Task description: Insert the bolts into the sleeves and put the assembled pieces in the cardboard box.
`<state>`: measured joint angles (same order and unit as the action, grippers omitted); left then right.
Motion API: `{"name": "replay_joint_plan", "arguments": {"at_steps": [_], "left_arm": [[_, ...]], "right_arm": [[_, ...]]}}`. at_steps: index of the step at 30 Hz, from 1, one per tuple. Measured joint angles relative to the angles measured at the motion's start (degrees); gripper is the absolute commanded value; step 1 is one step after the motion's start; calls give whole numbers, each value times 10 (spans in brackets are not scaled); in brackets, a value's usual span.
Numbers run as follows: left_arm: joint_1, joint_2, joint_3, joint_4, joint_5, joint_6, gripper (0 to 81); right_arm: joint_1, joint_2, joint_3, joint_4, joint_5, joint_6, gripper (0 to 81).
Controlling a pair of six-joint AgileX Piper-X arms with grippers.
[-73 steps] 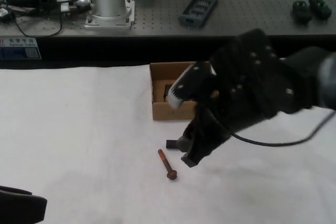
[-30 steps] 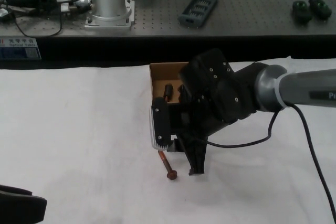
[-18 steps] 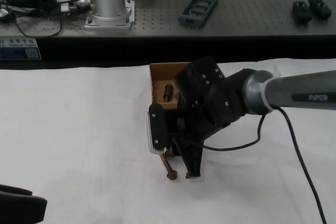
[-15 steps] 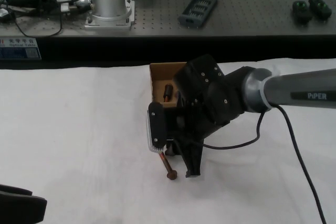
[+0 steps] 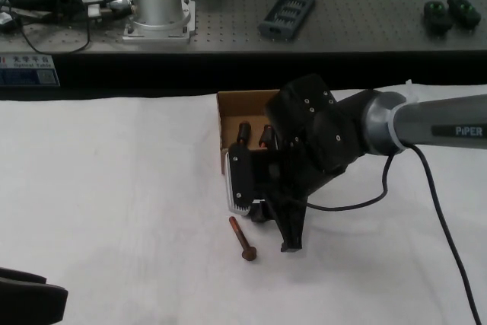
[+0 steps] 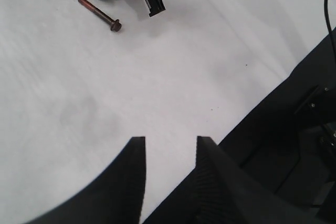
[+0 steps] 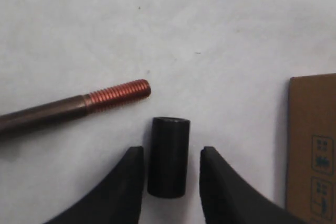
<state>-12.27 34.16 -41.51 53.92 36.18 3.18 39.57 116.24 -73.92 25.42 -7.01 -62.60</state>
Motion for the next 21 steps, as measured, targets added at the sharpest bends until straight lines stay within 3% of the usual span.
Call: {"name": "replay_joint_plan", "arguments": {"at_steps": [3,14,21], "left_arm": [[0,0,0,0,0,0,246],[0,0,0,0,0,0,246],[0,0,0,0,0,0,246]], "right_arm": [[0,0,0,3,0,-9,252],[0,0,-2,22,-2,-13,3],[0,-12,-2,48,4,-1,18]]}}
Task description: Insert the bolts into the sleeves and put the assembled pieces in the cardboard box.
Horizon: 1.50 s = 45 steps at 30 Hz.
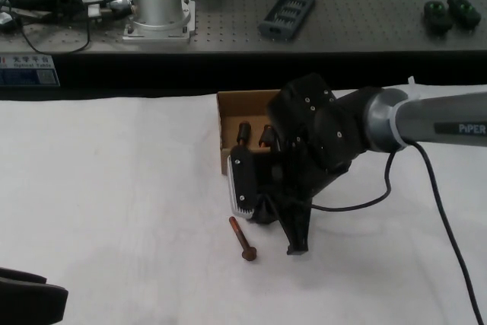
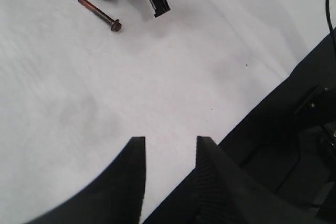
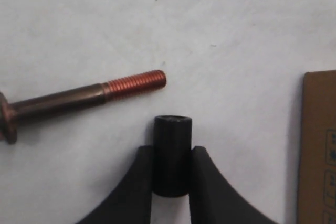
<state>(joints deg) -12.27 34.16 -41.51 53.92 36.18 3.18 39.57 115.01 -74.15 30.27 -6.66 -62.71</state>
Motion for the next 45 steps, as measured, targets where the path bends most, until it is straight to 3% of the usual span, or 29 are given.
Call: {"name": "replay_joint_plan", "arguments": {"at_steps": [4,14,19,23,30,34,40,45], "left_arm": [[0,0,0,0,0,0,246],[0,0,0,-16,0,0,246],[0,24,0,-100,-70,0,246],[0,81,0,-130,-78,16,279],[-2,214,0,-265,-78,141,490],[-8,254,0,-326,-73,191,482],[-57,352,-1,-421,-64,300,449],[-113,440,-2,-476,-62,491,449]], "right_arm": [[4,-22,4,32,4,30,18],[29,-203,5,129,1,200,18],[33,-275,38,131,1,286,18],[36,-365,101,107,1,356,18],[38,-473,185,93,2,435,18],[38,-557,248,89,3,482,18],[38,-617,289,89,2,500,18],[38,-647,317,89,0,500,18]]}}
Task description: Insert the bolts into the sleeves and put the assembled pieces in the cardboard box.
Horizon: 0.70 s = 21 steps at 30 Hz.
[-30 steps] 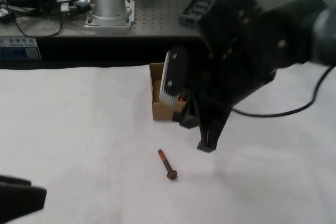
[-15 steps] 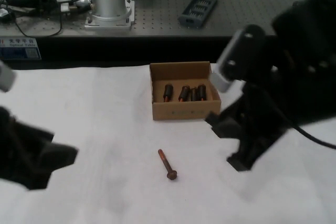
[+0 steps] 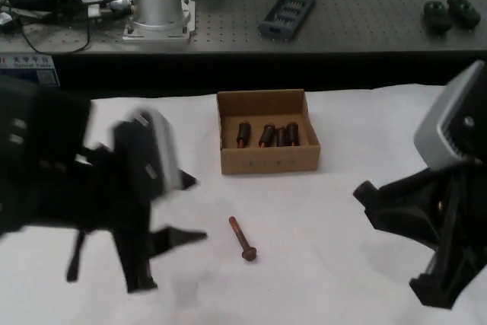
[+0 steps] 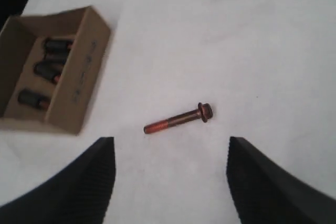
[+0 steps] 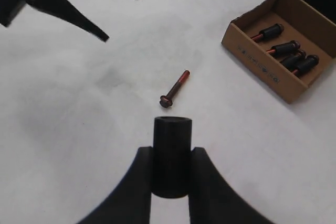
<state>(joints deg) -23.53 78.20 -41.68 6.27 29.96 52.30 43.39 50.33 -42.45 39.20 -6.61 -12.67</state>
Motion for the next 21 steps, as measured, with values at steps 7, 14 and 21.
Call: {"name": "replay_joint_plan", "arguments": {"at_steps": [7,14,21], "left_arm": [[-56,125,-9,-80,-74,276,449],[-56,182,-41,-82,-140,382,413],[-56,219,-95,-79,-148,414,413]], "right_arm": [[0,0,15,-1,-1,-13,18],[0,0,40,-15,-10,-30,18],[0,0,46,-23,-18,-32,18]]}}
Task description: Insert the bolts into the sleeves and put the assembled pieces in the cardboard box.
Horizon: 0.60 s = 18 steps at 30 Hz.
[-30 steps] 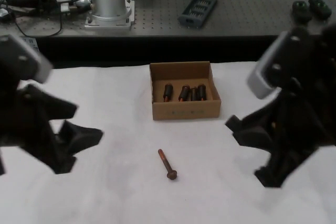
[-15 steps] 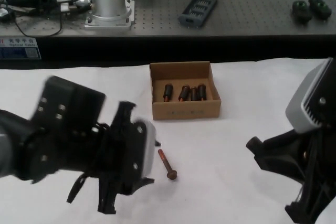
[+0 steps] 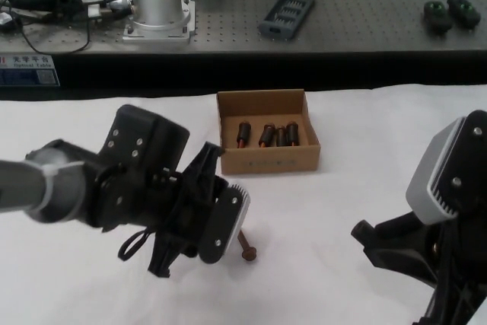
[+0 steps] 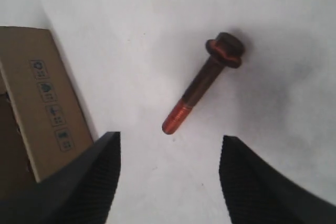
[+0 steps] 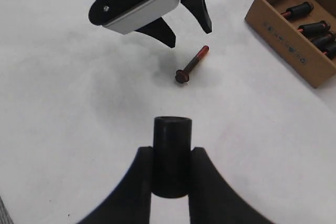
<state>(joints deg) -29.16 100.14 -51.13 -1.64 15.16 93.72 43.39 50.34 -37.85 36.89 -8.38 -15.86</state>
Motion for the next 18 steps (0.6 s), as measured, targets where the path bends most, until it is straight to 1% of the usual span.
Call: {"name": "replay_joint_plan", "arguments": {"at_steps": [3,7,18], "left_arm": [[0,9,-28,24,0,9,413],[0,11,-59,114,22,53,412],[-2,11,-63,135,77,67,409]], "right_arm": [[0,0,0,-13,-1,0,18],[0,0,0,-28,-2,-1,18],[0,0,0,-38,-3,-1,18]]}}
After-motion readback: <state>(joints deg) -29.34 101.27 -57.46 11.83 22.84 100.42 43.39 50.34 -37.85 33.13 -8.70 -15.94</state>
